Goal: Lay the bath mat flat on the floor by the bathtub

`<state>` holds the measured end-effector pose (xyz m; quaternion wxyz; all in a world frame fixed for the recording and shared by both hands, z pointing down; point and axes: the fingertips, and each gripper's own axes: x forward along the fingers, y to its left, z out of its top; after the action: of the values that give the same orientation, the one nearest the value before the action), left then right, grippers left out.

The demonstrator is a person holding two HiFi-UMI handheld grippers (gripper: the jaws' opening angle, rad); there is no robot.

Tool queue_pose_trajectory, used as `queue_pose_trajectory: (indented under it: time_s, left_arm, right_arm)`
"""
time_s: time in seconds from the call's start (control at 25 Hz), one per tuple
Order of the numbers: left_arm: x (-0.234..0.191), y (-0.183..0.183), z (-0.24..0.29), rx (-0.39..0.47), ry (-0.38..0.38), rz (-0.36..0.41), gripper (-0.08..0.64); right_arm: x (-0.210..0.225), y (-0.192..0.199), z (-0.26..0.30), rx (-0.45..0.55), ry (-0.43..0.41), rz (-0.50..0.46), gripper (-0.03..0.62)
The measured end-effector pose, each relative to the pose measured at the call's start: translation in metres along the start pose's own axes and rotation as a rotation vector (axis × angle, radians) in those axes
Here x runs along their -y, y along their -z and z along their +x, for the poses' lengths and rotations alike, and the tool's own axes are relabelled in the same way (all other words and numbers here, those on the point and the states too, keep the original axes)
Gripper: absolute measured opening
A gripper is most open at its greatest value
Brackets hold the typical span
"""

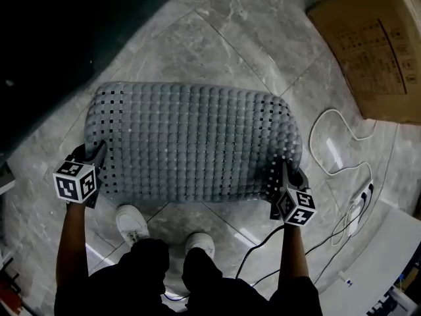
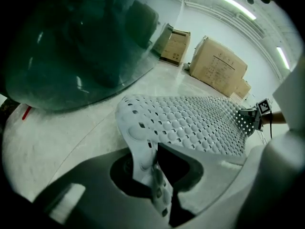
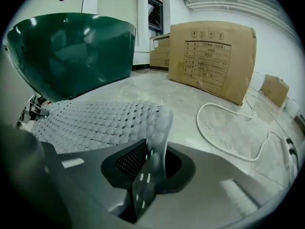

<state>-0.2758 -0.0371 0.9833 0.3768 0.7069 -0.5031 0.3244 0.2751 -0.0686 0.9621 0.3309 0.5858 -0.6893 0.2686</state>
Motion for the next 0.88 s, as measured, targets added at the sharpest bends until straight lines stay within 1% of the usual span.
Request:
queue_pose_trajectory:
  time_s: [0.2, 0.36, 0.56, 0.76, 0.88]
  left_arm:
    - [-0.004, 0.003, 0.005, -0.018, -0.013, -0.006, 0.058]
    - [-0.006, 0.004, 0.004, -0.021, -0.037, 0.011, 0.078]
    - [-0.010, 0.004, 0.002, -0.029, -0.081, 0.037, 0.129]
    - [-0.016, 0.009, 0.000, -0.064, -0.136, 0.090, 0.190]
    - [-0.020, 0.015, -0.001, -0.090, -0.168, 0.112, 0.221]
  right_arm:
    - [-0.001, 0.001, 0.006, -0.035, 0.010, 0.020, 0.087]
    - [0.003, 0.005, 0.009, -0.049, 0.024, 0.019, 0.116]
    - [0.007, 0.007, 0.010, -0.048, 0.041, 0.015, 0.142]
    - [0.014, 0.011, 0.013, -0.051, 0.069, 0.003, 0.203]
    - [0.022, 0.014, 0.014, -0.050, 0.093, -0.004, 0.274]
